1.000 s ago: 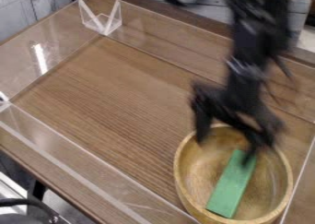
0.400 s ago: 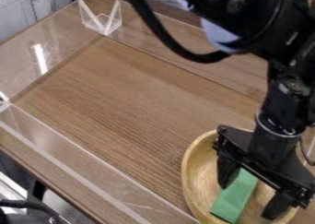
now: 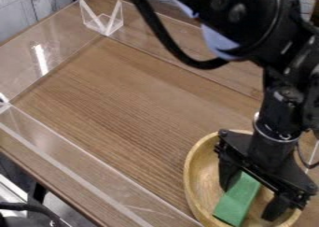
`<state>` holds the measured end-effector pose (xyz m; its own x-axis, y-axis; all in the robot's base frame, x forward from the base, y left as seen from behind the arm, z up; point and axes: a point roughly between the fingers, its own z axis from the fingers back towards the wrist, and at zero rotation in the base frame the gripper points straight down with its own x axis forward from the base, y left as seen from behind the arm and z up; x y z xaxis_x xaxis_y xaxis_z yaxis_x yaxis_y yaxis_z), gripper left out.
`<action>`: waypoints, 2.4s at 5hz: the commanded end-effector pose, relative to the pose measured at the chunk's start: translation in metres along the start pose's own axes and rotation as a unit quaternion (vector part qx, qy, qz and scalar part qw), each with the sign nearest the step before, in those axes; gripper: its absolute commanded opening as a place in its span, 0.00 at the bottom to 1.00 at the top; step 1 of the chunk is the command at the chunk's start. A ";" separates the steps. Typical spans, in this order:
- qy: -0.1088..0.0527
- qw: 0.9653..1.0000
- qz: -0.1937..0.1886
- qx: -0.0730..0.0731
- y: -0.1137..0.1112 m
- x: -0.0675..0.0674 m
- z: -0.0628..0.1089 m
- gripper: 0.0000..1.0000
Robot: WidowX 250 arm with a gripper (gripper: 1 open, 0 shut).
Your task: Remove the green block from inside the brown bowl and put it on the table
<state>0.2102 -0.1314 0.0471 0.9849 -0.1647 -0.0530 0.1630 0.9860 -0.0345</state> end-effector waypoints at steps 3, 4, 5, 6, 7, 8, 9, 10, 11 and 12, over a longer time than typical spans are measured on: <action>-0.017 1.000 0.009 -0.011 0.005 0.013 -0.010 1.00; -0.016 1.000 0.012 -0.013 0.006 0.015 -0.014 1.00; -0.015 1.000 0.013 -0.014 0.006 0.016 -0.019 0.00; -0.005 1.000 0.015 -0.019 0.005 0.013 -0.019 0.00; 0.014 0.999 0.021 -0.025 0.005 0.008 -0.014 0.00; 0.033 0.999 0.026 -0.032 0.004 0.002 -0.010 0.00; 0.053 0.997 0.032 -0.037 0.003 -0.003 -0.005 0.00; 0.072 0.996 0.038 -0.043 0.002 -0.009 -0.001 0.00; 0.091 0.994 0.043 -0.048 0.001 -0.015 0.003 0.00; 0.108 0.992 0.048 -0.054 -0.001 -0.020 0.008 0.00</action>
<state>0.1898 -0.1259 0.0435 0.9513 -0.0722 -0.2998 0.0419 0.9934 -0.1064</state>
